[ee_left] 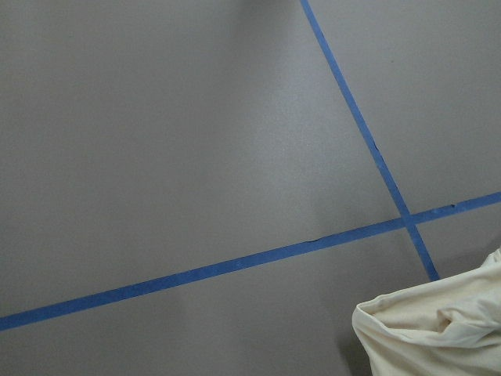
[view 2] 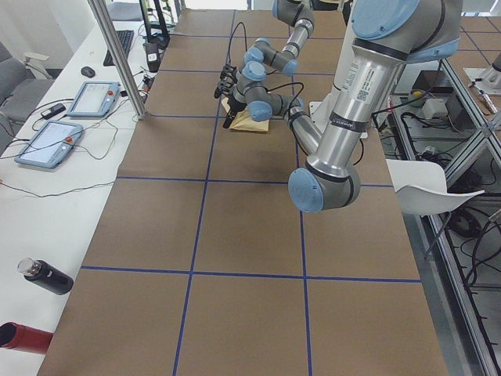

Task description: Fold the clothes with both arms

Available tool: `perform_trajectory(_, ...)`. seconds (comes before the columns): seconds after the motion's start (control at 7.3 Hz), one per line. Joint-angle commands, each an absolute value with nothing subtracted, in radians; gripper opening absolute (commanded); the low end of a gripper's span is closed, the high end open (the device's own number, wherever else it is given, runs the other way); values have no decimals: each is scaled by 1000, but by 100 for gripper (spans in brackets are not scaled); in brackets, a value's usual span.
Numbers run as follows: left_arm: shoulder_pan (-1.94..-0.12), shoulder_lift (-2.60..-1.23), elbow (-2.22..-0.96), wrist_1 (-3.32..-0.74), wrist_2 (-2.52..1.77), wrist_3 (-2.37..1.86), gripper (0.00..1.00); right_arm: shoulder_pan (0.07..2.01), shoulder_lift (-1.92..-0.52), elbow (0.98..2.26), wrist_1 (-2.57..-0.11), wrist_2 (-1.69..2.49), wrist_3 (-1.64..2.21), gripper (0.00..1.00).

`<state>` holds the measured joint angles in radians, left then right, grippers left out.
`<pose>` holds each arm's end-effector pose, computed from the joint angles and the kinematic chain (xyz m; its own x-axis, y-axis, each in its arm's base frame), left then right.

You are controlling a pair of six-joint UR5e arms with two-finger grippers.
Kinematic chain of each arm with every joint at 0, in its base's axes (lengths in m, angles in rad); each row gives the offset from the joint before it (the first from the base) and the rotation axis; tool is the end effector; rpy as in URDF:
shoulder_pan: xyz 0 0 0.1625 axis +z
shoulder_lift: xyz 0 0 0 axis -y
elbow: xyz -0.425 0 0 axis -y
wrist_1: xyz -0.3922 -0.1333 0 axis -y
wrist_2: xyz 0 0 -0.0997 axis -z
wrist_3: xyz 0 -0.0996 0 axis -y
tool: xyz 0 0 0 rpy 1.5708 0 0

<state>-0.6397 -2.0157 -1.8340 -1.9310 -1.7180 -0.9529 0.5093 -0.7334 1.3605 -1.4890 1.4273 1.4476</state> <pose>0.4227 -0.4625 0.2511 0.5973 0.2699 -0.7553 0.1734 0.8760 0.4501 -0.6031 -0.5058 0.2268 0.7270 0.2667 0.6327 -0.4781 0.8580 0.1877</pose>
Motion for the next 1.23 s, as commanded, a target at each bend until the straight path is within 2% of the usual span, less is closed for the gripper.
perform_trajectory(0.0, -640, -2016, -1835, -1931, -1718, -953, 100, 584, -673, 1247, -1407, 1442, 1363, 68)
perform_trajectory(0.14, -638, -2016, -1835, -1930, -1718, -953, 100, 583, -673, 1247, -1407, 1442, 1359, 99)
perform_trajectory(0.55, -638, -2016, -1835, -1930, -1718, -953, 100, 584, -689, 1287, -1411, 1503, 1356, 100)
perform_trajectory(0.68, -638, -2014, -1835, -1930, -1718, -954, 100, 600, -756, 1387, -1452, 1531, 1344, 100)
perform_trajectory(0.96, -638, -2013, -1835, -1930, -1715, -951, 100, 685, -967, 1744, -1668, 1648, 1100, 100)
perform_trajectory(1.1, -640, -1997, -1839, -1928, -1717, -940, 100, 749, -1058, 1849, -1722, 1711, 972, 100)
